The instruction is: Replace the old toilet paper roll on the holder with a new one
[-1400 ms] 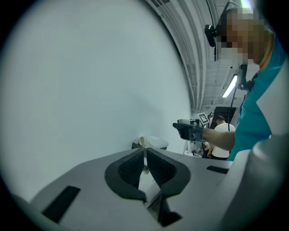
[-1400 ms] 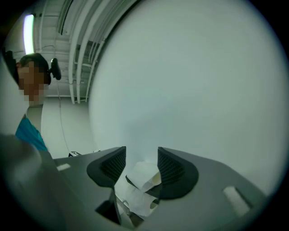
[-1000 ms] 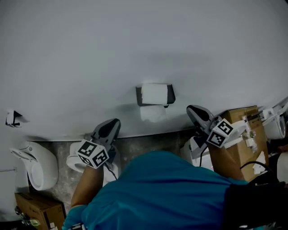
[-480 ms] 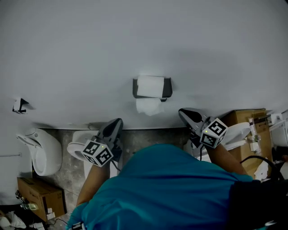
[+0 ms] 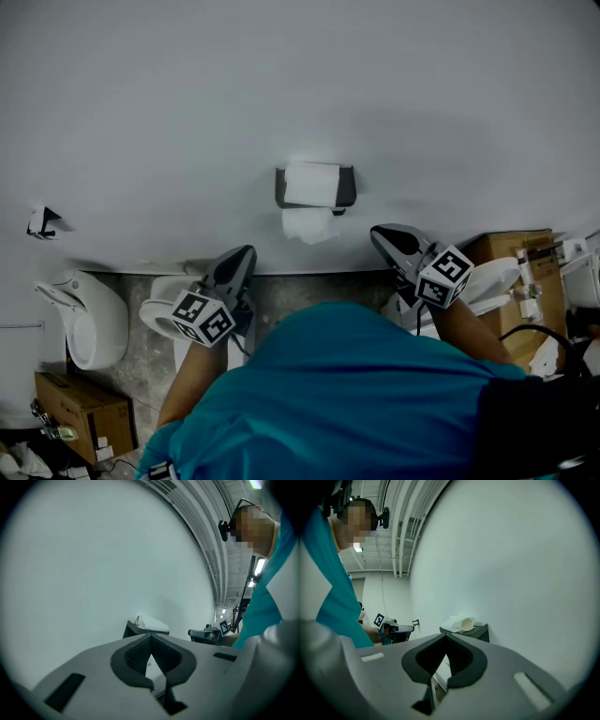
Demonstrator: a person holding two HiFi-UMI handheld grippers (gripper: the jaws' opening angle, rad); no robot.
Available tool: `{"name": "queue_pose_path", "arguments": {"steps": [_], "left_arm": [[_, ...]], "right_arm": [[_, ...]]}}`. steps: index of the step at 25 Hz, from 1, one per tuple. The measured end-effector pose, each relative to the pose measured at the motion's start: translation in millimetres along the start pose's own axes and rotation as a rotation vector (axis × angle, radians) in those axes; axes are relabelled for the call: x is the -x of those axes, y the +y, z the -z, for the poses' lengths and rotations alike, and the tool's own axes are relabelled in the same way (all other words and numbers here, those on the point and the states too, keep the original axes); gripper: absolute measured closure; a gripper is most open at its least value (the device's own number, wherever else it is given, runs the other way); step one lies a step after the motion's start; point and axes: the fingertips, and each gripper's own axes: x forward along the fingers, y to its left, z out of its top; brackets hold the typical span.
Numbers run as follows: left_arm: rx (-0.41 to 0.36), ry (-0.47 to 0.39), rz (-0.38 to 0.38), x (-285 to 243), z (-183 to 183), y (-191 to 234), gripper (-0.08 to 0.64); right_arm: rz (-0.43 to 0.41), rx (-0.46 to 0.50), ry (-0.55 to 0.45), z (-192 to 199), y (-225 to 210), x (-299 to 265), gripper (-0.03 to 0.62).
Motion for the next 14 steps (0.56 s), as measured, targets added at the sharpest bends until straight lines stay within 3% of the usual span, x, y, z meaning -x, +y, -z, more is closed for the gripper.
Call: {"name": "queue_pose_path", "arguments": {"steps": [14], "left_arm": [[0.006, 0.009, 0.031, 1.1, 1.7, -3.2, 0.552]], "right_arm": [[0.012, -0.004, -0.007, 2.7, 7.0, 4.7, 0.591]]}}
